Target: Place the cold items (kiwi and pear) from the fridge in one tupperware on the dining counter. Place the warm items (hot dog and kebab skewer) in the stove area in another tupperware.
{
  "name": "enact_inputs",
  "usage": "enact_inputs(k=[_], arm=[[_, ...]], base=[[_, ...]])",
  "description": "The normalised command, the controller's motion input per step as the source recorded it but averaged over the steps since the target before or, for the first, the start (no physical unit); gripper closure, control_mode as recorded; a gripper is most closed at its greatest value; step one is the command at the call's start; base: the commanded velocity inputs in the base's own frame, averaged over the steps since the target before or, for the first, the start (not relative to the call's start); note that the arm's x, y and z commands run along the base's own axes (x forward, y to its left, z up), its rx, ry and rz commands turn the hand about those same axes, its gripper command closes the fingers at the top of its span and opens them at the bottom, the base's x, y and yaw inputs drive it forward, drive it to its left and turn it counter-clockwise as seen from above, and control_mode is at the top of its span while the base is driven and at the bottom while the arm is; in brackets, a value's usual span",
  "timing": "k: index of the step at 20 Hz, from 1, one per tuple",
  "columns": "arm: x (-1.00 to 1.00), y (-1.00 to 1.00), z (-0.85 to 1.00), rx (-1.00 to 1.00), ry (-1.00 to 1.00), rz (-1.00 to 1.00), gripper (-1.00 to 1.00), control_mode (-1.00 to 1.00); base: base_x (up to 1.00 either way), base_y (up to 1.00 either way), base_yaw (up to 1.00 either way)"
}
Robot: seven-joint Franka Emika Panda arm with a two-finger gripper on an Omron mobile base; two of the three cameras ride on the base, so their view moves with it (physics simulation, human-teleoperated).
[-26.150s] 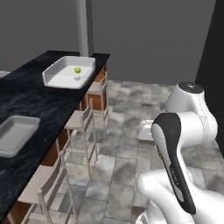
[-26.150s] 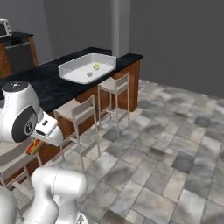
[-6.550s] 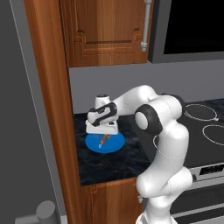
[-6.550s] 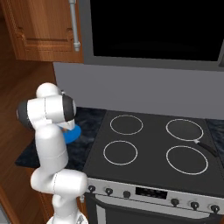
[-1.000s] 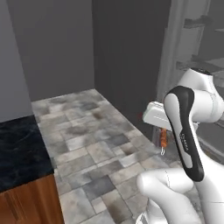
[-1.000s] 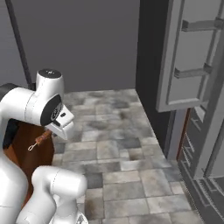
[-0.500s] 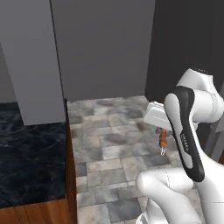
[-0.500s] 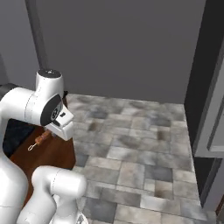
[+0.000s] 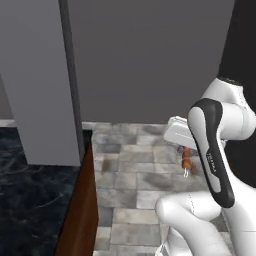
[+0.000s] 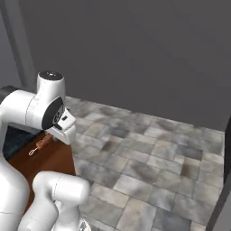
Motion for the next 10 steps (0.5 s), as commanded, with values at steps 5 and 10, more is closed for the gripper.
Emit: enact_inputs(k=[5, 10], arm=[[0.00, 0.00, 0.00, 0.00, 0.00, 0.00, 1.00, 1.00], [0.00, 0.00, 0.00, 0.00, 0.00, 0.00, 1.00, 1.00]], base=[[1.00, -0.59, 0.36], [1.00, -0.58, 0.35]])
